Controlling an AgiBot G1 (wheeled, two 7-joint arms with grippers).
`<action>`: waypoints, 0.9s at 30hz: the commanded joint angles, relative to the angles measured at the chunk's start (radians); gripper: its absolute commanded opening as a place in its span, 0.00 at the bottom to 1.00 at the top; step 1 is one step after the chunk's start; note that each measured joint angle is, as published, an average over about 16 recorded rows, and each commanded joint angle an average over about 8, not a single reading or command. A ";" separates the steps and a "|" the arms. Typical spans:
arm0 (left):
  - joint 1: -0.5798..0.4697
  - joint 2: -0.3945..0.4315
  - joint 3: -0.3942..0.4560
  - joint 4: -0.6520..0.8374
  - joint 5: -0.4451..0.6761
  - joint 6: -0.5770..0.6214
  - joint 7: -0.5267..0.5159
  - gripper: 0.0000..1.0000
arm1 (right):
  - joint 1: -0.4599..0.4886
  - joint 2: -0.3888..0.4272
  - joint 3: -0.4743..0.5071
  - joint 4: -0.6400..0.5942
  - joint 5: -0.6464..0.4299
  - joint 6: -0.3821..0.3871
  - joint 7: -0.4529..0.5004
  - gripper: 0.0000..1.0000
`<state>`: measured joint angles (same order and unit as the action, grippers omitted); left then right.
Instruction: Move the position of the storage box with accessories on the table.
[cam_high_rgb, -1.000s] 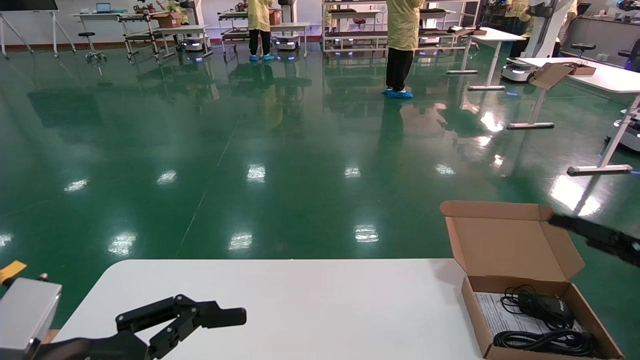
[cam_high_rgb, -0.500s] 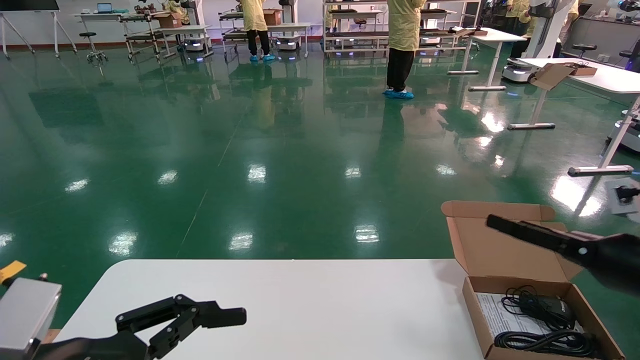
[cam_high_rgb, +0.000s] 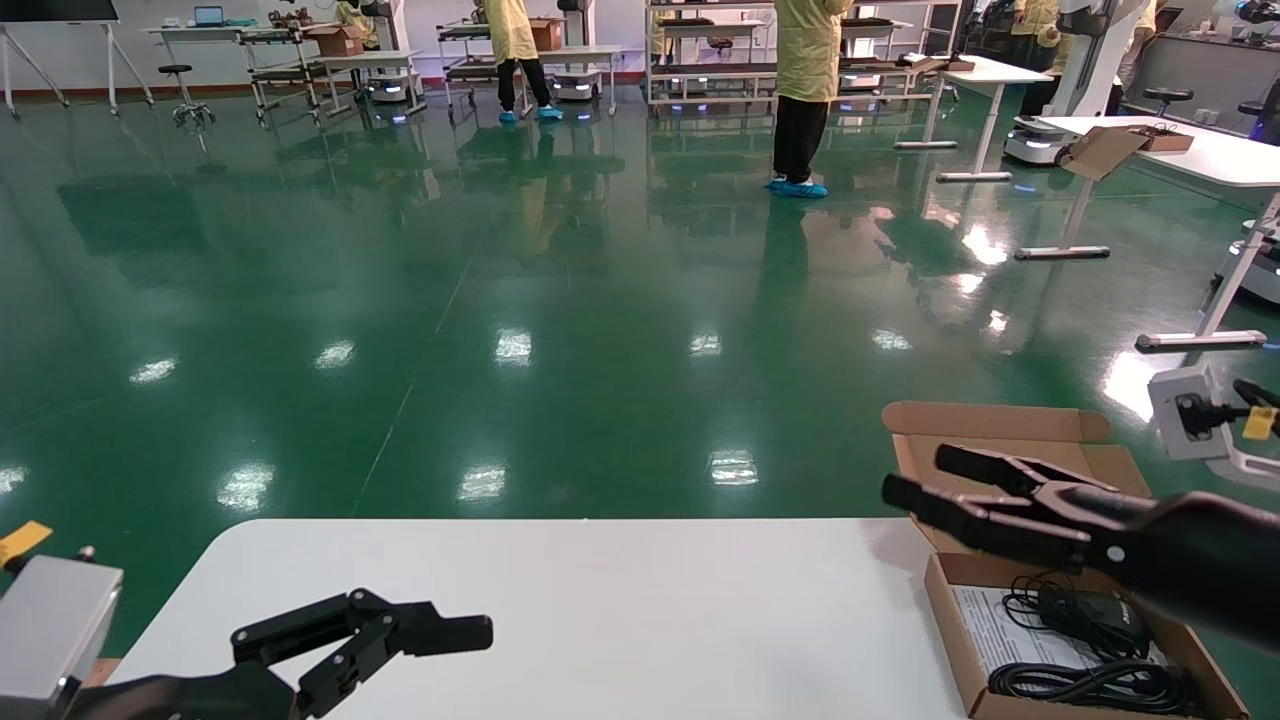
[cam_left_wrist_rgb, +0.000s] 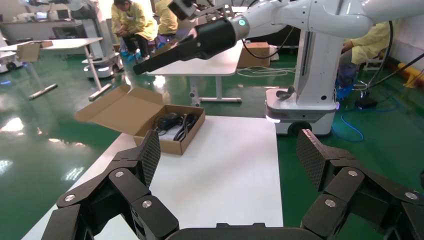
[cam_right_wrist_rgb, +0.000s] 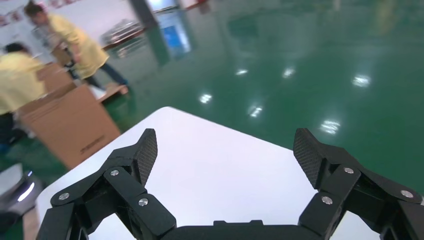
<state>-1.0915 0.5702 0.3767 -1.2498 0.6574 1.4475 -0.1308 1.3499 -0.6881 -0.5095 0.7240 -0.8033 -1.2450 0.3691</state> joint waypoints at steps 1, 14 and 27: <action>0.000 0.000 0.000 0.000 0.000 0.000 0.000 1.00 | -0.020 0.006 0.017 0.041 0.005 -0.018 -0.013 1.00; 0.000 0.000 0.000 0.000 0.000 0.000 0.000 1.00 | -0.152 0.042 0.127 0.309 0.040 -0.138 -0.100 1.00; 0.000 0.000 0.000 0.000 0.000 0.000 0.000 1.00 | -0.274 0.076 0.228 0.558 0.073 -0.250 -0.180 1.00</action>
<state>-1.0914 0.5701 0.3767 -1.2496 0.6572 1.4473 -0.1308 1.0837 -0.6138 -0.2872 1.2662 -0.7324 -1.4879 0.1952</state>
